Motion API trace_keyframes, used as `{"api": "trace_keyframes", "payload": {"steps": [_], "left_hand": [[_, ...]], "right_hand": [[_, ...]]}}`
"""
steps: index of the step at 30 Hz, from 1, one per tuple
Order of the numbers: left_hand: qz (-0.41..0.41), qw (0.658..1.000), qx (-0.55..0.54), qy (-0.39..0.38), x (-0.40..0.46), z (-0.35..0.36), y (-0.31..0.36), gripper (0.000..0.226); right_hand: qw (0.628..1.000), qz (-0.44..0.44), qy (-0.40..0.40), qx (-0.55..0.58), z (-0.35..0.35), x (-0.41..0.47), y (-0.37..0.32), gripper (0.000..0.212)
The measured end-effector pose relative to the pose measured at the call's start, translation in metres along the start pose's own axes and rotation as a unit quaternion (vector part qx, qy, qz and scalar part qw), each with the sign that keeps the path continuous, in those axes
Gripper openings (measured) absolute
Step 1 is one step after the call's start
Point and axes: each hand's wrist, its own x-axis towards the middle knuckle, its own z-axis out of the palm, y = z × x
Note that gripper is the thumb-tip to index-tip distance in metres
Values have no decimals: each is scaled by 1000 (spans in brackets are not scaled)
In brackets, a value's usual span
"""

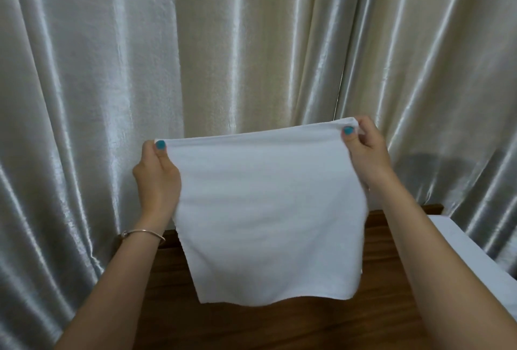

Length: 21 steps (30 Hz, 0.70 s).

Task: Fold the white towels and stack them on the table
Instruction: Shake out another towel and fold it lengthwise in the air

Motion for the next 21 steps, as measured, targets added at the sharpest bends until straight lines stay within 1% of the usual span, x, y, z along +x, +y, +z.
{"api": "trace_keyframes", "payload": {"steps": [2,3,5,6,7,8,9,10,11,13,14,16,19,21], "left_hand": [[-27,999,-22,-41,4,1,-9,34],[-45,997,-23,-64,5,4,-14,35],[-87,991,18,-103,8,13,-22,38],[-118,985,44,-121,9,18,-23,40],[-160,977,55,-132,10,24,-23,40],[-209,967,50,-135,10,31,-21,39],[-258,957,23,-130,9,38,-16,38],[-296,947,-21,-120,7,44,-9,37],[-321,938,-75,-110,3,50,-2,34],[-333,923,-166,-97,-9,60,18,24],[-327,921,-192,-92,-16,64,29,25],[-294,924,-233,-74,-34,69,49,34],[-215,951,-215,-49,-54,71,76,43],[-197,953,-223,-49,-60,73,84,43]], "right_hand": [[998,40,-14,54,0,-1,4,13],[996,68,-22,53,2,-1,9,12],[987,155,-35,1,9,2,20,15],[977,209,-37,-22,13,4,25,17],[964,262,-28,-35,18,5,28,19],[952,303,-2,-46,23,6,30,22],[944,325,31,-55,29,6,30,23],[940,329,64,-60,38,6,28,24],[943,315,95,-56,47,4,24,26],[958,248,142,-26,70,-6,12,21],[966,207,157,-8,81,-13,3,17],[976,128,175,32,99,-30,-18,10],[985,50,158,51,115,-47,-40,4],[991,18,125,41,123,-54,-50,7]]}}
